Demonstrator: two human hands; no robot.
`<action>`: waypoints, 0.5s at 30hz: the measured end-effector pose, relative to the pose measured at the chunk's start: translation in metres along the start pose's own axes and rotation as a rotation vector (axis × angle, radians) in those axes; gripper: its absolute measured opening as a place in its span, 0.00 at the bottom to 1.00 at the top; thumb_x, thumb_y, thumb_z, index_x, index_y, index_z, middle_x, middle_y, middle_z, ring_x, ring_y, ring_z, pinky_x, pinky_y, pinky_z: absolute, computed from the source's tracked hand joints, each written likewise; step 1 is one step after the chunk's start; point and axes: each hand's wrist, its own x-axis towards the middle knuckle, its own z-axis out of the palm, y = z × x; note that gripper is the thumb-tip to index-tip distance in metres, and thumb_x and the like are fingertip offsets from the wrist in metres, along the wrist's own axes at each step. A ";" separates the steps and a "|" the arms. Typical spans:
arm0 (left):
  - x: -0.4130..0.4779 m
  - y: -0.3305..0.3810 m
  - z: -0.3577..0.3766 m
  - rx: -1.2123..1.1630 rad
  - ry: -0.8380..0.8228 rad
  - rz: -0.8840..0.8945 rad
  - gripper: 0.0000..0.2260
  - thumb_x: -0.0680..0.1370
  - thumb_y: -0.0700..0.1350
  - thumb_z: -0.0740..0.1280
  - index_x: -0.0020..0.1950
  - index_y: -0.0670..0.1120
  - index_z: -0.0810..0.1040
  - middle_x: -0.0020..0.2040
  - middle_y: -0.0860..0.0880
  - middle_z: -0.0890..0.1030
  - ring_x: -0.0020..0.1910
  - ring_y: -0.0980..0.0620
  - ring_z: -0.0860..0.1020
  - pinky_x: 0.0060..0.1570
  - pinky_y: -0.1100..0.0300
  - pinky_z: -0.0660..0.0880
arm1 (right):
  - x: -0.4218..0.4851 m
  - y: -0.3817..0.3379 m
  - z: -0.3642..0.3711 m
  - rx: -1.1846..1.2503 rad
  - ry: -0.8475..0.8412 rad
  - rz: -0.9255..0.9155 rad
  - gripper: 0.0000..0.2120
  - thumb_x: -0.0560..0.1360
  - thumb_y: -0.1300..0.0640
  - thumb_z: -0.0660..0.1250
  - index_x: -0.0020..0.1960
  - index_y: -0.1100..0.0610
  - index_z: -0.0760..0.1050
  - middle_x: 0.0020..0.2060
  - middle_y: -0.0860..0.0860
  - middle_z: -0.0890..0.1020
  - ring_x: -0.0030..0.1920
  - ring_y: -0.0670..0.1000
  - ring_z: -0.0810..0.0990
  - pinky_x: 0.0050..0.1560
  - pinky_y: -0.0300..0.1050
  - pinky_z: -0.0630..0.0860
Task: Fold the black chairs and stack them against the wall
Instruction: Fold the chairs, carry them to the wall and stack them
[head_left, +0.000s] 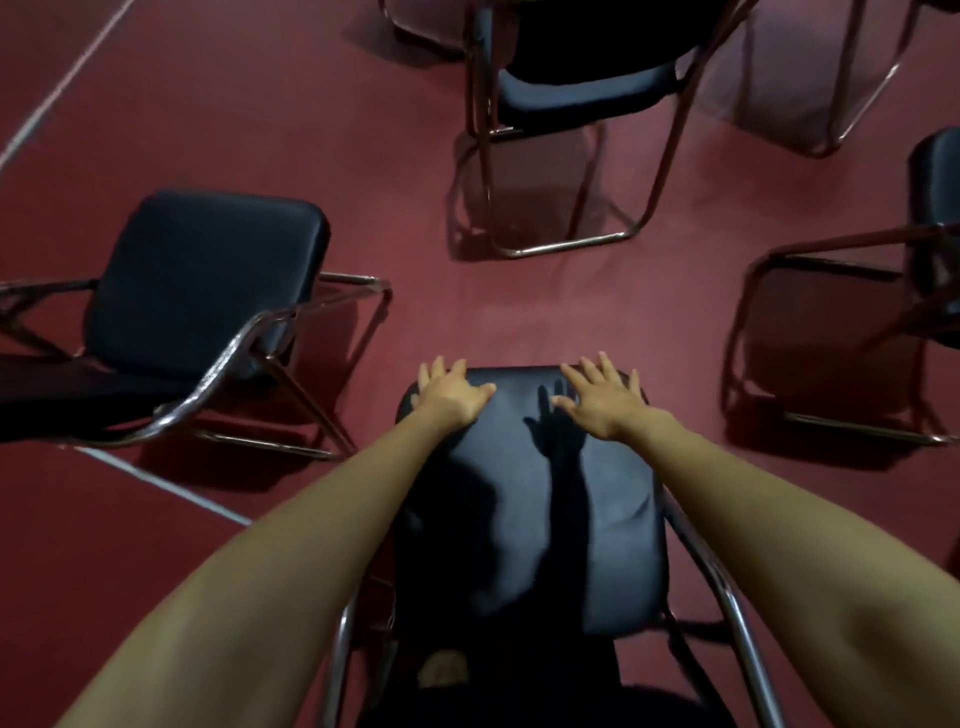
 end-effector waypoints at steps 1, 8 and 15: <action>0.016 -0.001 0.009 0.012 -0.023 -0.013 0.32 0.80 0.60 0.59 0.79 0.47 0.54 0.80 0.43 0.47 0.78 0.43 0.43 0.76 0.46 0.47 | 0.016 0.003 0.006 -0.011 -0.032 -0.007 0.31 0.80 0.39 0.49 0.78 0.51 0.46 0.78 0.53 0.45 0.77 0.55 0.38 0.72 0.65 0.39; 0.104 -0.006 0.059 0.065 -0.074 -0.016 0.30 0.81 0.60 0.53 0.80 0.48 0.52 0.80 0.47 0.46 0.78 0.46 0.42 0.74 0.40 0.44 | 0.114 0.013 0.043 0.004 -0.100 0.004 0.32 0.80 0.38 0.46 0.78 0.51 0.43 0.78 0.53 0.45 0.77 0.54 0.39 0.72 0.65 0.38; 0.151 -0.016 0.081 0.249 -0.052 0.014 0.30 0.81 0.63 0.44 0.72 0.46 0.68 0.73 0.41 0.69 0.74 0.43 0.62 0.73 0.39 0.38 | 0.148 0.003 0.078 0.016 0.066 0.073 0.33 0.78 0.34 0.41 0.73 0.54 0.60 0.70 0.56 0.65 0.73 0.57 0.58 0.71 0.68 0.38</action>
